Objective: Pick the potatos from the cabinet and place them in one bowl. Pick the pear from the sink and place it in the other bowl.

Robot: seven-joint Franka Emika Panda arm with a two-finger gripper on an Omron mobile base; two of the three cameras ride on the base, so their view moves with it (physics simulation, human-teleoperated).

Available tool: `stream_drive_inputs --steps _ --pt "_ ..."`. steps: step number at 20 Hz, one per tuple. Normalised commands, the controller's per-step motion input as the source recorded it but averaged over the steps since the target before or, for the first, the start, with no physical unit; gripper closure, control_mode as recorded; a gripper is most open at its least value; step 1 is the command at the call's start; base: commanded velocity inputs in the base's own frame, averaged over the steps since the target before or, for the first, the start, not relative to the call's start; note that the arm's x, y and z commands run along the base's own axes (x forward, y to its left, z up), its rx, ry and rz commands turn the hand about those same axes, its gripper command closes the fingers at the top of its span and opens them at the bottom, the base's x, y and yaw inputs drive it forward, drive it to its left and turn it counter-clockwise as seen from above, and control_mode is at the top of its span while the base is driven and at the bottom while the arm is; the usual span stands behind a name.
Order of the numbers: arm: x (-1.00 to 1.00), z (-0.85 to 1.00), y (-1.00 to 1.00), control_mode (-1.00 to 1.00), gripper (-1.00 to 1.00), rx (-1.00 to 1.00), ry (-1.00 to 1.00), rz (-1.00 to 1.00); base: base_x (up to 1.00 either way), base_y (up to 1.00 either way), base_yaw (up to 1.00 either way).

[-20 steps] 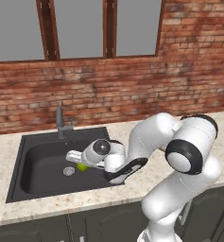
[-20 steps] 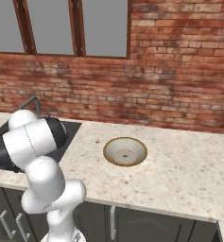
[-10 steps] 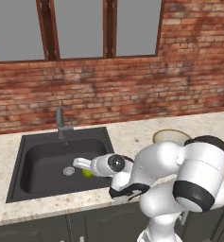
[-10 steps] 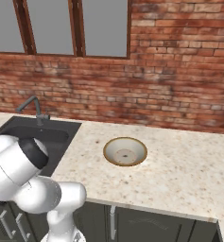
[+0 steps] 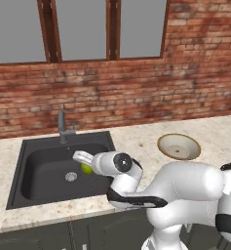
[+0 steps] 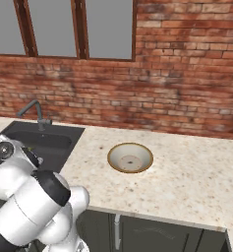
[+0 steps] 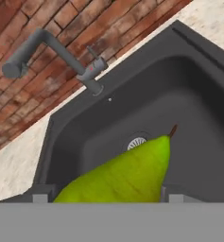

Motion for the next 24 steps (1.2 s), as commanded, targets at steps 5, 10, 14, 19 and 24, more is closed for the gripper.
stream_drive_inputs --steps 5,10,14,19,24 --pt "-0.24 0.92 0.0 -1.0 1.0 -0.12 0.14 -0.09 0.0 0.0 0.0" --pt "-0.41 0.56 -0.13 -1.0 1.0 -0.22 0.16 -0.04 0.0 0.0 0.0" --pt "-0.58 0.47 -0.27 -1.0 1.0 -0.26 0.11 0.0 0.0 0.0 0.0" --pt "-0.53 0.54 -0.42 -1.0 1.0 -0.25 0.03 0.0 0.0 0.0 0.0" --pt "0.02 0.65 -0.61 -1.0 1.0 -0.21 0.02 0.0 0.0 0.0 0.0"
